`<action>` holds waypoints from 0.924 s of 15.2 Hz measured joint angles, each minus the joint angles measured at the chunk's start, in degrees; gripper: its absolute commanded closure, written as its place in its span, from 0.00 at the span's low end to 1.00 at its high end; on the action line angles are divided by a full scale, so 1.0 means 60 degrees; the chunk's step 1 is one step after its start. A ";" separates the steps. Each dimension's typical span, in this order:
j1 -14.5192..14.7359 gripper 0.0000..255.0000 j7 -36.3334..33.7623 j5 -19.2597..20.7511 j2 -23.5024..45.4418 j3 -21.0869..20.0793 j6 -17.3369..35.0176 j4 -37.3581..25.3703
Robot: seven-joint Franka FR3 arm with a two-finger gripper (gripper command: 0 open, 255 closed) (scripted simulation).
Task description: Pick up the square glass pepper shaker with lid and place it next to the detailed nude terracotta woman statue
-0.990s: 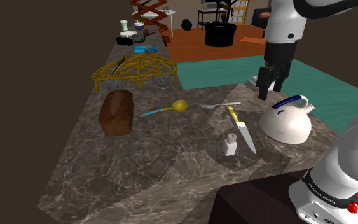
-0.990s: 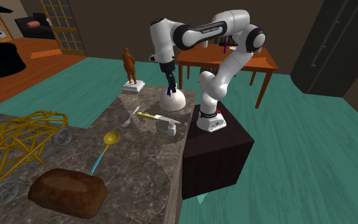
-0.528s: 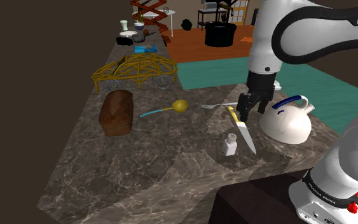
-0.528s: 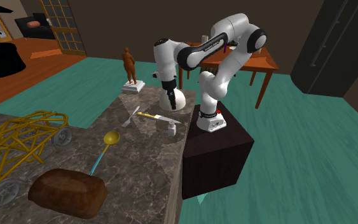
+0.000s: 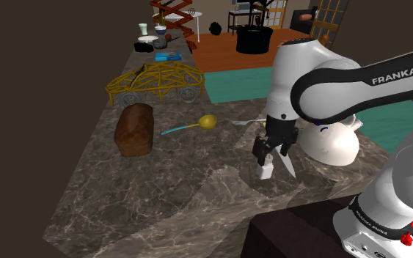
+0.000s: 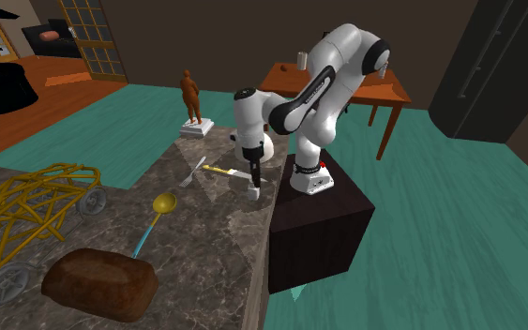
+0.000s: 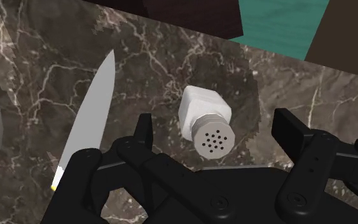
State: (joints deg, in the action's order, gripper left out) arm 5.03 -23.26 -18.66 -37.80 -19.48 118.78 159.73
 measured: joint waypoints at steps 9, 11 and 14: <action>0.0087 0.00 -0.0036 -0.0275 0.0649 -0.0313 0.1189 0.0510; 0.0089 0.00 -0.0036 -0.0279 0.0657 -0.0317 0.1204 0.0516; 0.0089 1.00 -0.0036 -0.0279 0.0658 -0.0318 0.1207 0.0517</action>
State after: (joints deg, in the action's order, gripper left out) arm 5.56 -23.48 -20.34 -33.85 -21.38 126.02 162.83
